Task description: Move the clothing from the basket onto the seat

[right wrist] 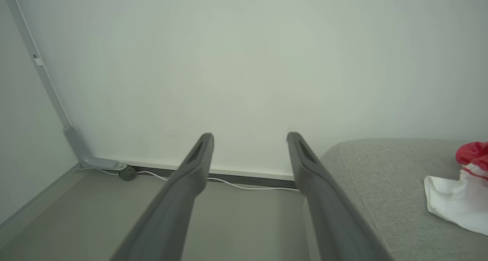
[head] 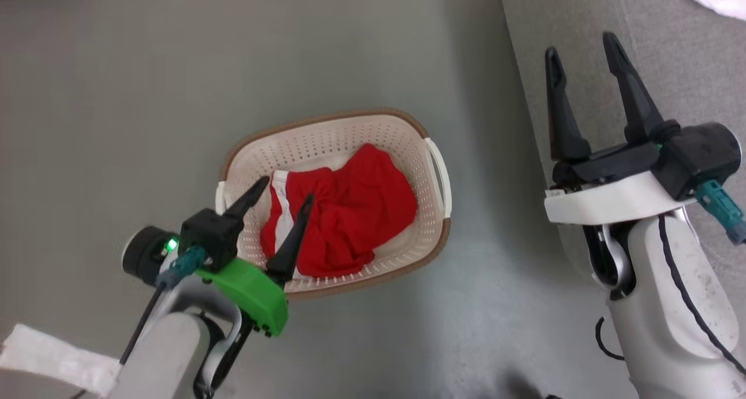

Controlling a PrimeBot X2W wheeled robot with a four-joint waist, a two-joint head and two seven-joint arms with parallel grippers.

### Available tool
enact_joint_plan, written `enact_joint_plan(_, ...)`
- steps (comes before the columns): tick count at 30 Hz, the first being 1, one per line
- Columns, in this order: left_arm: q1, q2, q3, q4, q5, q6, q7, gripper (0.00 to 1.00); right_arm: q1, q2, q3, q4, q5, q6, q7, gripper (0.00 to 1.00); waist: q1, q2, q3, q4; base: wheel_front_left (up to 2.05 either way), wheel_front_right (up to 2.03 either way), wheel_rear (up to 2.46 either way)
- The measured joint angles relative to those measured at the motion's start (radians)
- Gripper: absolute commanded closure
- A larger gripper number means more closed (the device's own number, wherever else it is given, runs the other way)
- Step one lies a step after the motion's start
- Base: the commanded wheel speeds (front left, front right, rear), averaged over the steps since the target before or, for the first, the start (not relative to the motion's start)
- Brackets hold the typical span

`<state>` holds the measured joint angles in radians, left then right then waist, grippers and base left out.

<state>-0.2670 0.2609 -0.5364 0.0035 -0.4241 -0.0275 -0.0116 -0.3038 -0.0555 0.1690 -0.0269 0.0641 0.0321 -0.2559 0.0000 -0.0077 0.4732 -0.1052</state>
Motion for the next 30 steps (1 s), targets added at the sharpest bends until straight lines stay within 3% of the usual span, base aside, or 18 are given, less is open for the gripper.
enact_joint_plan(13,-0.178,0.016,-0.063,0.072,0.089,-0.022,0.154,0.00,-0.140,0.000,0.032,-0.028,0.050,-0.003,0.000,0.00,0.0001,0.0000,0.183,-0.066,0.00,0.00,0.00)
enact_joint_plan(30,-0.318,0.076,-0.082,0.158,0.158,-0.043,0.286,0.00,-0.283,0.000,0.098,-0.064,0.222,-0.089,0.000,0.00,0.0002,0.0000,0.407,-0.198,0.00,0.00,0.00)
